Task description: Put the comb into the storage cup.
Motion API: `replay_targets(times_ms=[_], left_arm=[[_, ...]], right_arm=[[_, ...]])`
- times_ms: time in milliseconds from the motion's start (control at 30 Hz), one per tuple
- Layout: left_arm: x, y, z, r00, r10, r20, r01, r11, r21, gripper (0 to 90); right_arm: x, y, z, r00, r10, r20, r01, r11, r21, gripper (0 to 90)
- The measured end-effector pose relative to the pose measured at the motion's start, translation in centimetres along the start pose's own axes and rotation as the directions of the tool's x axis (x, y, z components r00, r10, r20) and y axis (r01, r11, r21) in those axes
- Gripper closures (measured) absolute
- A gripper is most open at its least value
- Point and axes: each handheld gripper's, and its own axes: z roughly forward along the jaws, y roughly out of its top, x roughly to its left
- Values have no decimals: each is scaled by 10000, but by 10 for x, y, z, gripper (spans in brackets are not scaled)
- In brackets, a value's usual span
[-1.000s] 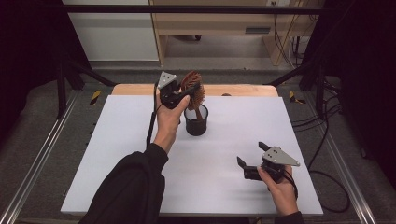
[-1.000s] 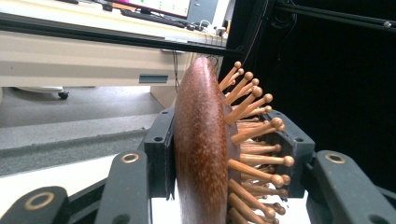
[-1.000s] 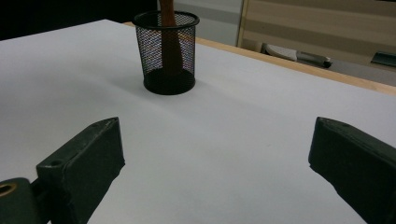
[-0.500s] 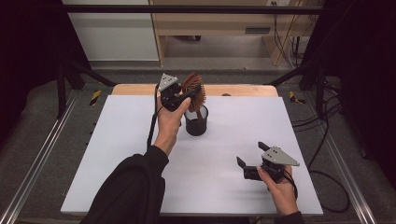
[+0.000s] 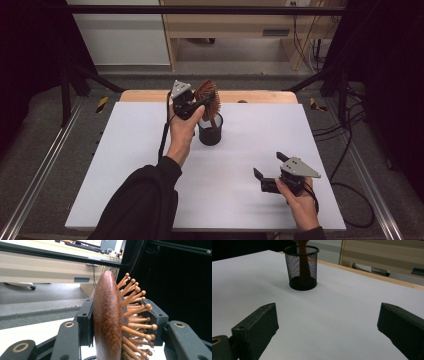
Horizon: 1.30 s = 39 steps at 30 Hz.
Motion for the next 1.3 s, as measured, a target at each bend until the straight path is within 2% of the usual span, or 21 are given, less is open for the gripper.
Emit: replay_targets(times_ms=[467,800,1100,1300], left_arm=[[1,-3,3,10000,74,25,-74,10000,-1,502],[10,-3,3,9999,82,-80,-81,9999,72,485],[18,-3,4,9988,449,-187,-445,9988,202,451],[23,-3,4,9989,446,-170,-442,9988,226,440]], right_arm=[[1,0,1,10000,-27,-44,27,10000,24,35],[1,0,2,10000,-38,-67,39,10000,32,35],[1,0,2,10000,-4,-80,4,10000,62,35],[1,0,3,9999,-66,-138,67,9999,77,35]])
